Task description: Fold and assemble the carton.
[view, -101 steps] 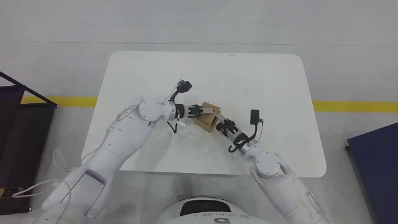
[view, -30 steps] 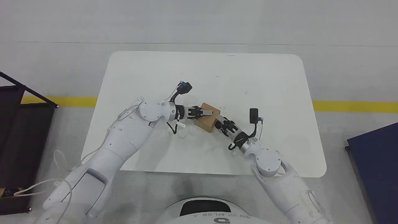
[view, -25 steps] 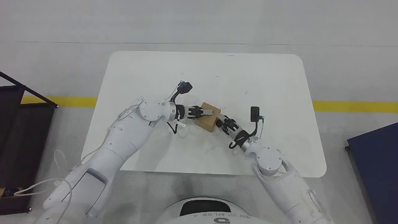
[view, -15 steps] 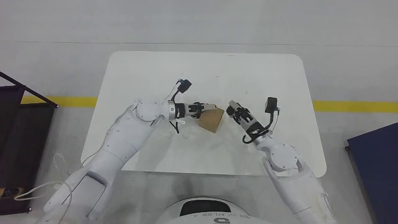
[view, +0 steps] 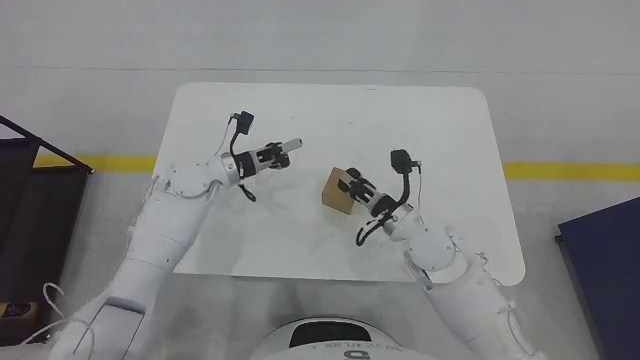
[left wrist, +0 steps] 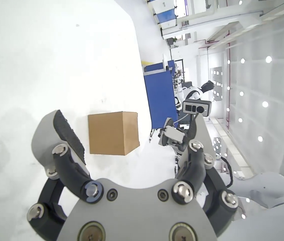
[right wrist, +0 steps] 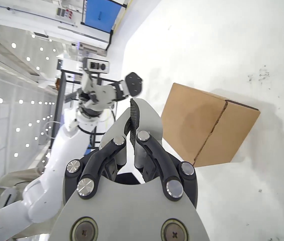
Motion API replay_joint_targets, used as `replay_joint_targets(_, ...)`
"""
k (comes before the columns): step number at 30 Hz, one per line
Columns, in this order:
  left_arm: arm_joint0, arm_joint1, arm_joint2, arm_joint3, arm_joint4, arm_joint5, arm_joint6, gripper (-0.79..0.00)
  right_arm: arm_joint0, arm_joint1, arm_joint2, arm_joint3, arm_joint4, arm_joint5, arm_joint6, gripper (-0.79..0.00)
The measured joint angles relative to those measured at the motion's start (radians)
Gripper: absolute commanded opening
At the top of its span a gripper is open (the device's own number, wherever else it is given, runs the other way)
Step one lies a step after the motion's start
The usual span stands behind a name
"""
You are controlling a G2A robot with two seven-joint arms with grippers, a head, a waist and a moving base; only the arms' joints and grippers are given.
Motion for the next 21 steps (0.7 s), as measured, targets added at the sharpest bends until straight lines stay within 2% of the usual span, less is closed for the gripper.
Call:
replay_joint_targets(3, 0.105, 0.035, -0.127, -0.153, 0.027, 0.044, -0.001, 0.000, 0.022, -0.005, -0.029, 0.007, -0.074, 0.044, -0.034, -0.785)
replay_joint_targets(6, 0.219, 0.056, -0.230, -0.301, 0.025, 0.094, 0.004, 0.000, 0.037, -0.008, -0.048, 0.010, -0.120, 0.072, -0.049, -0.785)
replay_joint_targets(8, 0.261, 0.060, -0.255, -0.350, 0.026, 0.107, 0.006, 0.000, 0.045, -0.009, -0.062, 0.017, -0.158, 0.095, -0.051, -0.785)
replay_joint_targets(12, 0.249, 0.059, -0.248, -0.335, 0.026, 0.105, 0.006, 0.000, 0.071, -0.015, -0.098, 0.051, -0.244, 0.164, -0.045, -0.785)
replay_joint_targets(21, 0.249, 0.059, -0.249, -0.335, 0.026, 0.105, 0.006, 0.000, 0.090, -0.019, -0.110, 0.036, -0.296, 0.238, -0.006, -0.785)
